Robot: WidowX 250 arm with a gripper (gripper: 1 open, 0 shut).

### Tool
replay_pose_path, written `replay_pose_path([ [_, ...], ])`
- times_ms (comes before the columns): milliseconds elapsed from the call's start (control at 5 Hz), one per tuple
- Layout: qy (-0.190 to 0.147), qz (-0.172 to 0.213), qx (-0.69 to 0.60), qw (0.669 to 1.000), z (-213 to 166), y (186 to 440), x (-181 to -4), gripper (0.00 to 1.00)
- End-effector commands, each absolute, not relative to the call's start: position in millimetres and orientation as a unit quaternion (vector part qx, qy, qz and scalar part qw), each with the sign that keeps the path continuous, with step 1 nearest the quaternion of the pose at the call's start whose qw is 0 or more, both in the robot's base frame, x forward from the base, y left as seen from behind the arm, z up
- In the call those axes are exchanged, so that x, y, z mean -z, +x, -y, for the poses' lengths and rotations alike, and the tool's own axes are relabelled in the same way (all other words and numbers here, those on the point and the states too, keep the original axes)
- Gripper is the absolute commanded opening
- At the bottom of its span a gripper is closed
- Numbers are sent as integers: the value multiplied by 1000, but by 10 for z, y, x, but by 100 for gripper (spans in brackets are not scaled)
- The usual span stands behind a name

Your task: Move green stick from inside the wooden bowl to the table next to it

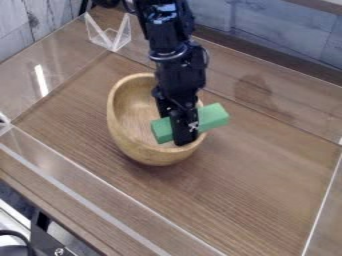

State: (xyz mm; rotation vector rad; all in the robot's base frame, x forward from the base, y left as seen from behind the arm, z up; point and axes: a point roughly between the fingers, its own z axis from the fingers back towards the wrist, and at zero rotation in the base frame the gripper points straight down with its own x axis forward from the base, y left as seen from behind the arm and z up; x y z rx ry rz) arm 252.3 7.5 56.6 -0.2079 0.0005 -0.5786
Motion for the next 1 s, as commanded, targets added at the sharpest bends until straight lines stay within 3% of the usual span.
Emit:
replay_pose_path([
  [0, -94, 15, 273, 957, -98, 2561, -723, 0],
  [800, -93, 2, 276, 957, -406, 2728, -709, 0],
])
